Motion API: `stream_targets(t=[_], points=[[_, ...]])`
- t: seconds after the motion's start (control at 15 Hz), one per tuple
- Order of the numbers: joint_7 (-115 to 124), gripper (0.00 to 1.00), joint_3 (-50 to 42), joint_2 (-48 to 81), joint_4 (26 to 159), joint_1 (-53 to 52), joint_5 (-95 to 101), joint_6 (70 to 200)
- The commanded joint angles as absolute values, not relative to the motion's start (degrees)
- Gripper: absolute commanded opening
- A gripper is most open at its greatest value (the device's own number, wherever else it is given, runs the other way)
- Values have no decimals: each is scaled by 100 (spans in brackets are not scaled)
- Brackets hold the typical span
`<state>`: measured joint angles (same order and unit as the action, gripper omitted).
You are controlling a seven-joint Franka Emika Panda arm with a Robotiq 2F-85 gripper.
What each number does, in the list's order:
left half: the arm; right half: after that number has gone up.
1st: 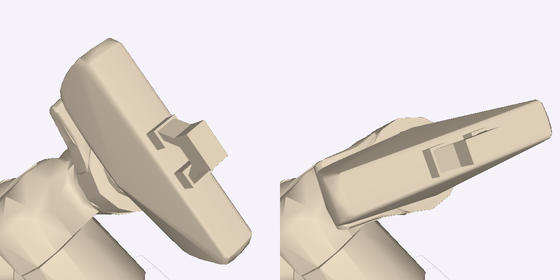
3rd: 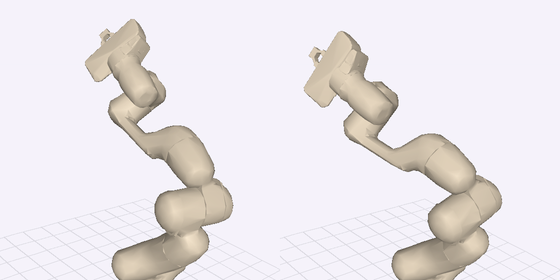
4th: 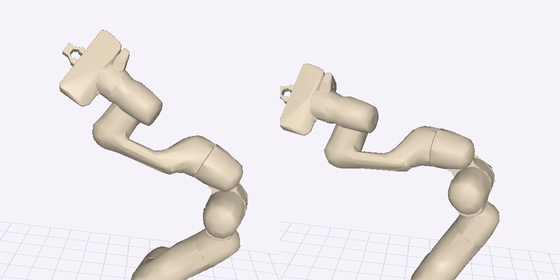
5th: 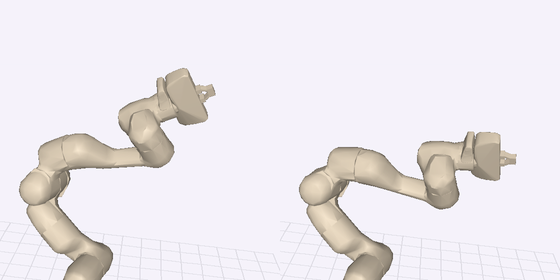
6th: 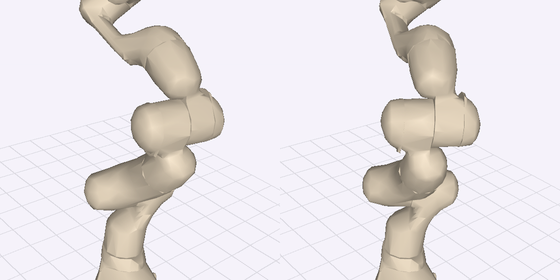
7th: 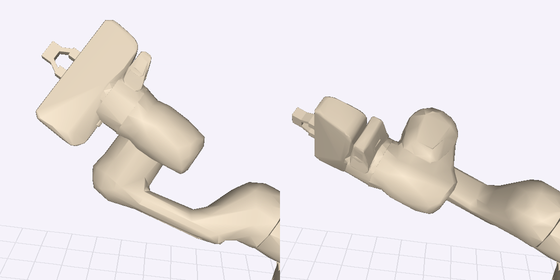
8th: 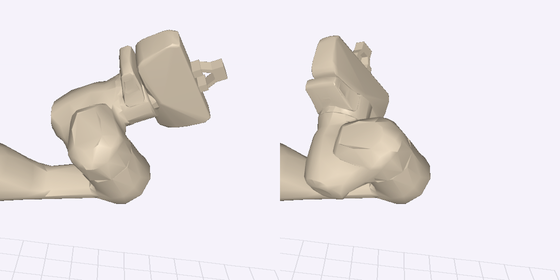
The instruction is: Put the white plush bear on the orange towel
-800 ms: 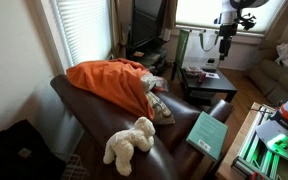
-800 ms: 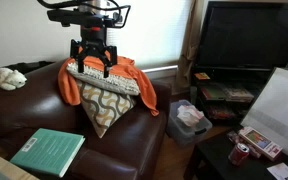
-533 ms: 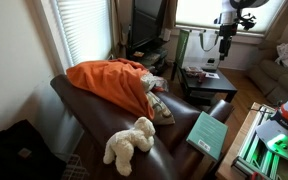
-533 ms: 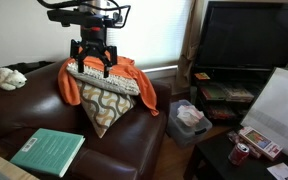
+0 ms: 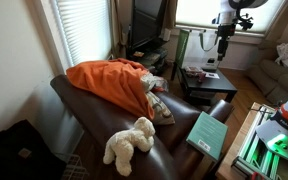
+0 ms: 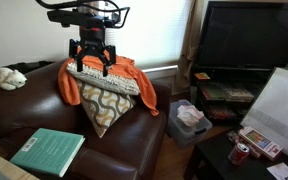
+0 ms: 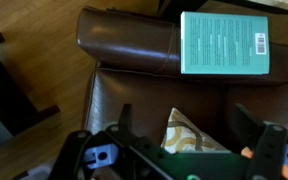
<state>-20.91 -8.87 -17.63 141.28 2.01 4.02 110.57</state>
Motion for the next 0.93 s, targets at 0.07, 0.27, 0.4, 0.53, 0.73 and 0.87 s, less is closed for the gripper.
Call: stream_targets(t=[0.07, 0.27, 0.4, 0.53, 0.73, 0.87], points=[[-2520, 100, -246, -1341, 14305, -531, -199, 11618], [-2422, 100, 452, -1075, 14270, -1108, -311, 11856], [-2342, 100, 950, -923, 14130, -1506, -311, 11914], [-2309, 100, 1417, -788, 13991, -1888, -308, 12025], [-2312, 100, 2034, -478, 13657, -2378, -164, 12255], [-2472, 100, 2287, -290, 13379, -2557, 44, 12372]])
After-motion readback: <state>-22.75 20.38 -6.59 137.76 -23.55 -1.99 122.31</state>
